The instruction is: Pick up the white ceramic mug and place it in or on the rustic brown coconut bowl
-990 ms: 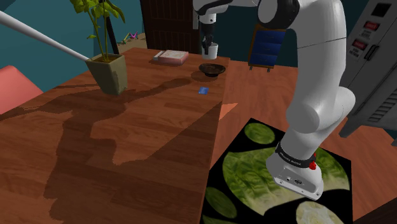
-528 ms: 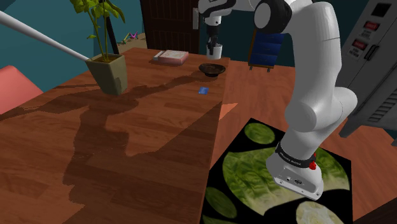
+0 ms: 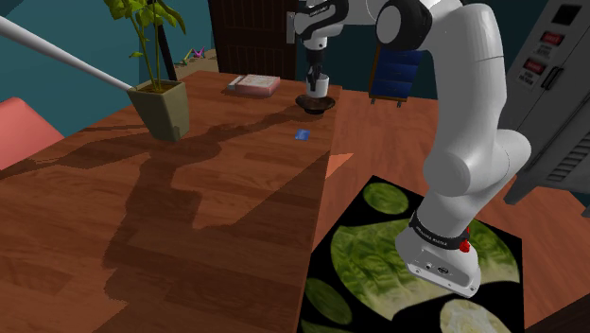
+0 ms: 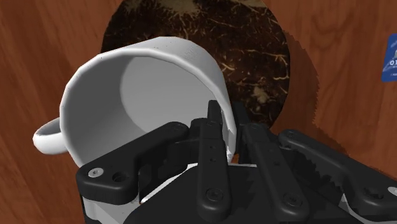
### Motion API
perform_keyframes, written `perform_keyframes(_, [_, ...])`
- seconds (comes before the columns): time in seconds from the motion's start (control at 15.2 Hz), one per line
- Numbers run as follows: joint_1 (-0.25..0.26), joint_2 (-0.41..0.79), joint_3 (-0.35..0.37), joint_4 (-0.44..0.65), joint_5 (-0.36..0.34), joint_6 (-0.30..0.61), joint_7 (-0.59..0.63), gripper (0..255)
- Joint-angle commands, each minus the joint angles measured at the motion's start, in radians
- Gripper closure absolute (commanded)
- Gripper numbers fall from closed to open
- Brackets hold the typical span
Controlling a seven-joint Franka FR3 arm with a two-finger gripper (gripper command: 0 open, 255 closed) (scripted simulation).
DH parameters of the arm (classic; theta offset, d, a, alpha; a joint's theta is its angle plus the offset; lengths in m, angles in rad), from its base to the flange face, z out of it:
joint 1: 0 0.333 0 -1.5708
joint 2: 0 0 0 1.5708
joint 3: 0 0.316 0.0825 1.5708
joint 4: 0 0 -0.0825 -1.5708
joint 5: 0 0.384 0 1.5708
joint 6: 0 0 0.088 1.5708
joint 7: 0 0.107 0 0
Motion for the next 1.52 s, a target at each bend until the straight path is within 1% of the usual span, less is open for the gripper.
perform_keyframes(0.0, [-0.001,0.003,0.0,-0.023,0.0,0.027,0.0,255])
perform_keyframes(0.2, [-0.001,0.009,0.0,-0.045,0.0,0.055,0.001,255])
perform_keyframes(0.66, [-0.001,0.01,0.0,-0.045,0.0,0.055,0.001,255])
perform_keyframes(0.73, [-0.001,0.01,0.0,-0.045,0.0,0.055,0.001,0])
perform_keyframes(1.06, [-0.001,0.01,0.0,-0.045,0.0,0.055,0.001,0])
perform_keyframes(1.32, [0.002,-0.013,0.0,0.046,0.0,-0.059,0.0,0])
perform_keyframes(1.45, [0.002,-0.014,0.0,0.046,0.0,-0.059,0.0,0])
